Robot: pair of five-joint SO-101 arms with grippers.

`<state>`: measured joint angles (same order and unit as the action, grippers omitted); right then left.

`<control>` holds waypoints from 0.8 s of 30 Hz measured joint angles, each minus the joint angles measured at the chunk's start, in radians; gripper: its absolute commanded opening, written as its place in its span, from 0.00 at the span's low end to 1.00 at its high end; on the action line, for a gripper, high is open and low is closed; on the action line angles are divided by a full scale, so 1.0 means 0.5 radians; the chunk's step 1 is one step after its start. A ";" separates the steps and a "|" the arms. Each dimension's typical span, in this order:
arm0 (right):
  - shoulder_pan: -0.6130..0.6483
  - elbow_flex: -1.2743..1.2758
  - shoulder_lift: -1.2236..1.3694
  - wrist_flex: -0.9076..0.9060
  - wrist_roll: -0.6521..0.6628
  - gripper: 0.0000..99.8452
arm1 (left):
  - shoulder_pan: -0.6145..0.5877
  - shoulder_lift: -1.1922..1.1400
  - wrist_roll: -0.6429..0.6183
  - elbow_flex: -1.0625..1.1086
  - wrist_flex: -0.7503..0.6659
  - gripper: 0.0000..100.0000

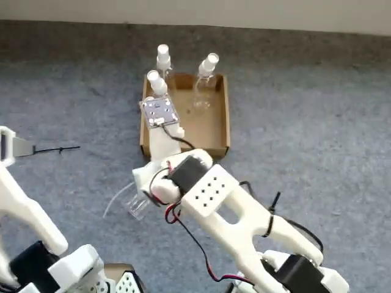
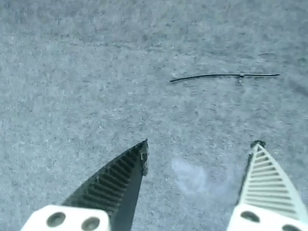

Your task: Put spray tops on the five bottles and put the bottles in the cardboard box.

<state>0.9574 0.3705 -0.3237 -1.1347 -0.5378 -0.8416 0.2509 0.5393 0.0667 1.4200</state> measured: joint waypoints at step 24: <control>0.092 0.015 0.614 0.451 -0.199 0.29 | -0.141 -0.037 0.058 0.239 -0.519 0.30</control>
<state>1.0035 0.3782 -0.0169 -0.9091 -0.6375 -0.9122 0.2325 0.5685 0.1864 1.1607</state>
